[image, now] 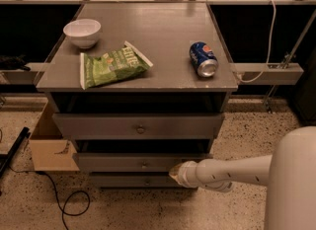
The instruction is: Close middle drawer
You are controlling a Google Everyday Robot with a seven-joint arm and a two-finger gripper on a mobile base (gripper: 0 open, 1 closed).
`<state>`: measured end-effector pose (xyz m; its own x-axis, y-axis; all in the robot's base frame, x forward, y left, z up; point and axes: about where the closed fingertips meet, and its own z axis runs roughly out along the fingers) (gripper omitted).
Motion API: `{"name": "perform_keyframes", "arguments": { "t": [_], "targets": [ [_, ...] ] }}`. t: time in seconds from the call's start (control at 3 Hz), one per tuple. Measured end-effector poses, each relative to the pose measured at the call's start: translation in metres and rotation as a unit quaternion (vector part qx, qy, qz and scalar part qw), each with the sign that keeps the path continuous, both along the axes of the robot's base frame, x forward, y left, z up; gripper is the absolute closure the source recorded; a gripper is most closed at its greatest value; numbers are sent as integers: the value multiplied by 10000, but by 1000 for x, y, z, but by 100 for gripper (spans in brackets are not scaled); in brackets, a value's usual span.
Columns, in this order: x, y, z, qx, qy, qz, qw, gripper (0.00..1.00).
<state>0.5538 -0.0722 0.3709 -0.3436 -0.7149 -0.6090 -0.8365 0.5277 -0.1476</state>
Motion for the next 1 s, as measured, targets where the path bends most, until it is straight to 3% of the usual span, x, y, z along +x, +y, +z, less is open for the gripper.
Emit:
{"name": "perform_keyframes", "arguments": {
  "t": [0.33,1.0],
  "targets": [
    [0,0,0,0,0,0,10000,53],
    [0,0,0,0,0,0,10000,6]
  ]
}}
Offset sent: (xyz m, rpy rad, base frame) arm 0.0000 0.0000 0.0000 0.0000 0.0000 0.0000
